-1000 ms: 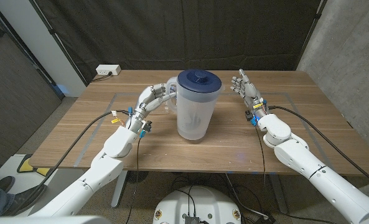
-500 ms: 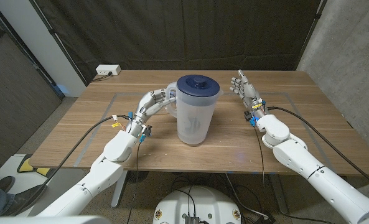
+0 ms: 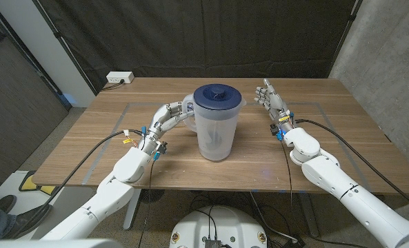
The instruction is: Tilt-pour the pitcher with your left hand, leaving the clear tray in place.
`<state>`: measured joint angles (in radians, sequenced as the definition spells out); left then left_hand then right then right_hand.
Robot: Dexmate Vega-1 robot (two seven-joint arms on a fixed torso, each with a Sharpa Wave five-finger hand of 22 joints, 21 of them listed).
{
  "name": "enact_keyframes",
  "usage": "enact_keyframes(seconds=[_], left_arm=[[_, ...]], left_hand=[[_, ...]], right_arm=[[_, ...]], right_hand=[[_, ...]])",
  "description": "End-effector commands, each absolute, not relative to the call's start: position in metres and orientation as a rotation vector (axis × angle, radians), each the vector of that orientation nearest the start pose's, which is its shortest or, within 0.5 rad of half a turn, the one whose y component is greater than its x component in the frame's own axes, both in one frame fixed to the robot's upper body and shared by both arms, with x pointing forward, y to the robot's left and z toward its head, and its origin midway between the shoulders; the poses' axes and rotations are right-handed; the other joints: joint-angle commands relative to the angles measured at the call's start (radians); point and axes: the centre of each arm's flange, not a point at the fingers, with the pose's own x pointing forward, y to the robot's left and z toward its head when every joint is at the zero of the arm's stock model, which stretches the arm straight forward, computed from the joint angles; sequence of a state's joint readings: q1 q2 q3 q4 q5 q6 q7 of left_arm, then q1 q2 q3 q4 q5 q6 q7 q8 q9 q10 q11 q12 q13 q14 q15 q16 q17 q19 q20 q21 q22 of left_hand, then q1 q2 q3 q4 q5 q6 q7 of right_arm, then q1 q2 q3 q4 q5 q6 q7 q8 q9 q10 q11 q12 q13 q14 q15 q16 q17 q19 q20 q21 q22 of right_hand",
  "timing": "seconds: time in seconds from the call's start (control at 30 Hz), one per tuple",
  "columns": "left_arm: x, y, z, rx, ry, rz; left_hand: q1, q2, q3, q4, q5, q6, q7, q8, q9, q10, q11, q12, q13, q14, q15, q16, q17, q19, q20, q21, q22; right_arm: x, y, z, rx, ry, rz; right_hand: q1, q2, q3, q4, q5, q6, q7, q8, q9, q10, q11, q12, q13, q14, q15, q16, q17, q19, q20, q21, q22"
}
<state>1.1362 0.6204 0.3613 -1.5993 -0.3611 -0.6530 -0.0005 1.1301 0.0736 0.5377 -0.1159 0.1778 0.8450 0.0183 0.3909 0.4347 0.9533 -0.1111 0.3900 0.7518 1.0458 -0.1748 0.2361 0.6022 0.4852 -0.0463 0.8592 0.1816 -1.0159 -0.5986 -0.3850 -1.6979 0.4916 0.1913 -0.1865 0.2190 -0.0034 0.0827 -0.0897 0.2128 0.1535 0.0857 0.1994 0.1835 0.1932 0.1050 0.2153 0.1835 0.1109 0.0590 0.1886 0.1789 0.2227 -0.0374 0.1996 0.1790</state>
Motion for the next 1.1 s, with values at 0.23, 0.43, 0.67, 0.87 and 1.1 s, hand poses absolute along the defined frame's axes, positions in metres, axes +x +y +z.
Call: enact_keyframes(seconds=[0.23,0.43,0.67,0.87,1.1], left_arm=[[0.528,0.248,-0.06,0.286,-0.906,-0.383],[0.527,0.252,-0.061,0.268,-0.902,-0.384],[0.526,0.255,-0.062,0.267,-0.897,-0.385],[0.528,0.256,-0.068,0.251,-0.866,-0.379],[0.532,0.258,-0.072,0.259,-0.803,-0.399]], left_hand=[[-0.079,-0.006,0.0,0.124,-0.007,0.0,0.03,-0.043,-0.032,-0.032,0.016,-0.067,-0.064,-0.059,0.031,-0.021,-0.019,-0.035,-0.007,-0.018,-0.002],[-0.155,-0.065,-0.046,0.161,-0.008,-0.012,0.02,-0.068,-0.055,-0.061,0.019,-0.103,-0.091,-0.092,0.05,-0.028,-0.037,-0.057,0.008,-0.036,-0.003],[-0.23,-0.126,-0.097,0.196,0.001,-0.081,-0.006,-0.115,-0.082,-0.139,0.018,-0.147,-0.101,-0.192,0.083,-0.046,-0.061,-0.113,0.036,-0.081,-0.004],[-0.249,-0.135,-0.109,0.206,0.006,-0.123,-0.01,-0.139,-0.093,-0.191,0.017,-0.167,-0.103,-0.251,0.1,-0.051,-0.078,-0.144,0.051,-0.107,-0.003],[-0.287,-0.158,-0.141,0.224,0.012,-0.256,0.005,-0.193,-0.113,-0.317,0.042,-0.195,-0.104,-0.395,0.132,-0.058,-0.108,-0.221,0.082,-0.168,-0.002]], right_arm=[[0.576,-0.24,-0.036,-0.064,-0.66,0.186],[0.574,-0.241,-0.033,-0.073,-0.67,0.187],[0.573,-0.239,-0.032,-0.072,-0.669,0.189],[0.574,-0.237,-0.033,-0.076,-0.666,0.197],[0.576,-0.234,-0.03,-0.088,-0.662,0.206]], right_hand=[[0.004,0.004,-0.006,-0.001,0.0,0.006,-0.006,-0.003,0.004,0.01,-0.001,0.001,0.003,0.006,0.001,-0.001,0.005,0.006,-0.015,0.001,0.003],[0.004,0.005,-0.006,-0.001,0.0,0.008,-0.005,-0.003,0.005,0.012,-0.001,0.002,0.003,0.006,0.001,-0.001,0.005,0.008,-0.014,0.001,0.003],[0.004,0.005,-0.007,-0.001,-0.001,0.008,-0.003,-0.003,0.005,0.013,-0.002,0.002,0.003,0.007,0.002,-0.001,0.005,0.01,-0.016,0.002,0.003],[0.004,0.005,-0.008,-0.001,-0.001,0.009,-0.003,-0.003,0.005,0.014,-0.002,0.002,0.003,0.007,0.002,-0.001,0.005,0.011,-0.016,0.002,0.003],[0.004,0.005,-0.009,-0.001,-0.001,0.01,-0.003,-0.002,0.005,0.015,-0.002,0.002,0.003,0.009,0.002,-0.001,0.005,0.012,-0.016,0.002,0.003]])
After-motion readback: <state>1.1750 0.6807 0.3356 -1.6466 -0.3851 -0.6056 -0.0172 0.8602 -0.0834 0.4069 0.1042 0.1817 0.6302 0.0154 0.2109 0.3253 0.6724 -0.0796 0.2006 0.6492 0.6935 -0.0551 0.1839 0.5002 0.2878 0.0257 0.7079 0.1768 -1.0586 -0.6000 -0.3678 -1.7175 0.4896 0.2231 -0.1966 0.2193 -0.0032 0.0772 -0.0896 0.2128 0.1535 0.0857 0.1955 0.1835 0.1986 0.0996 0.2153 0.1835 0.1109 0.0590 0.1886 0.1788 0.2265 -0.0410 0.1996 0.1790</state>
